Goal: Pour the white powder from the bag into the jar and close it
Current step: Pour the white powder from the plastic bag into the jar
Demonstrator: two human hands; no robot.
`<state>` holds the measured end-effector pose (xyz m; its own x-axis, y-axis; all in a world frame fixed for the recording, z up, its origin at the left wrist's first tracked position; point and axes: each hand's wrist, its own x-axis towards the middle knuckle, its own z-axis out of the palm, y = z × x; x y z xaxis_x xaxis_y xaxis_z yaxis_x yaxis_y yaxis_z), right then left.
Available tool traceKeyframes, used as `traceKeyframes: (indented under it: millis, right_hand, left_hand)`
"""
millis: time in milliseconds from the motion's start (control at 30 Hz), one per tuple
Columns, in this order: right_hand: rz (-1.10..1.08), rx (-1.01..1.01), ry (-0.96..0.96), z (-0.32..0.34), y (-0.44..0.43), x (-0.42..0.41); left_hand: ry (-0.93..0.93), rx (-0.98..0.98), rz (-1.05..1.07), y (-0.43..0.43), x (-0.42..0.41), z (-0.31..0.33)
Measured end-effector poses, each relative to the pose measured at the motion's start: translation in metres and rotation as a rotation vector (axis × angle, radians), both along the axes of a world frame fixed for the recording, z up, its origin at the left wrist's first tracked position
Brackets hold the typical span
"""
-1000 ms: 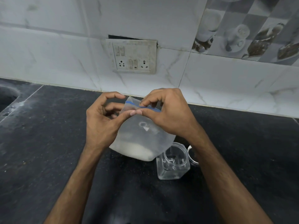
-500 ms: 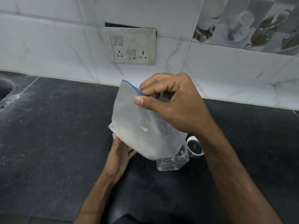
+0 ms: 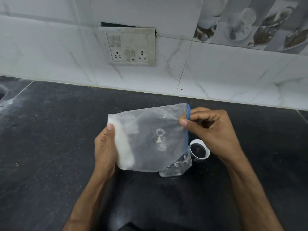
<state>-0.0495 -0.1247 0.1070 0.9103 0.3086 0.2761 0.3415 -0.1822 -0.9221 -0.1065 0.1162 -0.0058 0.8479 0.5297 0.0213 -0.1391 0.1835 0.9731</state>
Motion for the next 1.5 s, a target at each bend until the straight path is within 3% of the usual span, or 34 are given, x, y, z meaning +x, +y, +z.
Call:
traceKeyframes:
  millis: [433, 900, 1200, 1500]
  right_hand:
    - [-0.016, 0.076, 0.033, -0.011, -0.007, -0.001]
    - [0.0, -0.053, -0.04, 0.025, 0.036, 0.008]
    - [-0.01, 0.001, -0.005, 0.004, 0.003, -0.001]
    - [-0.179, 0.121, -0.007, -0.009, -0.013, -0.013]
  left_hand:
    - [-0.148, 0.154, 0.026, 0.005, 0.007, 0.004]
    - [-0.092, 0.062, 0.117, 0.008, 0.015, 0.001]
    - [-0.152, 0.358, 0.159, 0.021, 0.018, 0.027]
    - [-0.238, 0.528, 0.119, 0.014, 0.026, 0.048]
